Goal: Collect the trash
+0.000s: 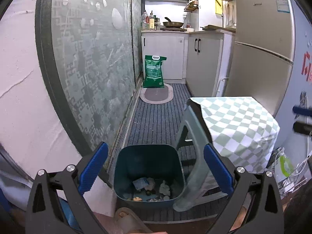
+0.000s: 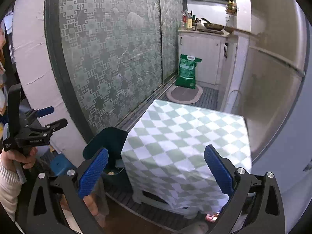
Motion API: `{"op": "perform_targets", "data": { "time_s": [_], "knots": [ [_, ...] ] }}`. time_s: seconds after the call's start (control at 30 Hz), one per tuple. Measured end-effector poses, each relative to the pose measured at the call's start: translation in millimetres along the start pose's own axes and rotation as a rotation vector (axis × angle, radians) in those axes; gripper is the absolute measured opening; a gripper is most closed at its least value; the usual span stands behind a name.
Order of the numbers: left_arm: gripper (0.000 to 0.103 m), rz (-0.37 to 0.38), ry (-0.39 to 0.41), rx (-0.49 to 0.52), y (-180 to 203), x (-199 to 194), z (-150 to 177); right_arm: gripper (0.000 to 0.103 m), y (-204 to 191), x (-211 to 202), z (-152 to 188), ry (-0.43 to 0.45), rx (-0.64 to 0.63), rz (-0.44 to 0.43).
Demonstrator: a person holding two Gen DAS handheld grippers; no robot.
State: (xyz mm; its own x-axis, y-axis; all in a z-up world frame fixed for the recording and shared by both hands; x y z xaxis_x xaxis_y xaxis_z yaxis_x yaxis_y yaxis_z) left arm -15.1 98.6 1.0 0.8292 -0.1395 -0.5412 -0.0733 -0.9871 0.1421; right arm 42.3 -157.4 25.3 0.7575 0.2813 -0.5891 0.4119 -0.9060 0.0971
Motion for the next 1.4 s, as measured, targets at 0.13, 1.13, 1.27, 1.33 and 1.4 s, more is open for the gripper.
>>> {"op": "perform_targets", "data": {
  "time_s": [0.13,1.13,1.27,1.33,1.4],
  "knots": [
    [0.1,-0.01,-0.009,-0.007,5.2,4.2,6.9,0.099,1.1,13.5,13.8,-0.037,-0.014,-0.003],
    [0.1,-0.006,-0.033,-0.027,-2.3,14.7,14.1,0.099,-8.1,22.4,14.5,-0.016,-0.008,-0.051],
    [0.1,-0.001,-0.038,-0.031,-2.3,15.2,14.6,0.099,-9.3,22.8,13.9,-0.016,-0.012,-0.052],
    [0.1,-0.002,-0.037,-0.03,-2.2,15.3,14.8,0.1,-9.8,22.7,13.9,-0.015,-0.017,-0.051],
    [0.1,-0.001,-0.037,-0.03,-2.2,15.4,14.8,0.1,-10.1,22.8,13.9,-0.016,-0.013,-0.051]
  ]
}}
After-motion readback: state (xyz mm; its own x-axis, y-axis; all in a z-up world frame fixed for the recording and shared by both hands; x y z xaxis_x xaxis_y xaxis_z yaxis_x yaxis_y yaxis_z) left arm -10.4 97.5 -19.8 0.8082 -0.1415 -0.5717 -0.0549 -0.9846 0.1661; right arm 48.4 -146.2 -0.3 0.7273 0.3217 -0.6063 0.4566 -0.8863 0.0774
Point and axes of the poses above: each gripper's, at about its wrist camera, not at the fingertips, and x roughly the way its jaws point, y to its right, z to its underside, the point moved 3 cm from there along x, roughly the way its jaws point, and after that the axes turned 15 degrees about z, right-handed, at the moved point
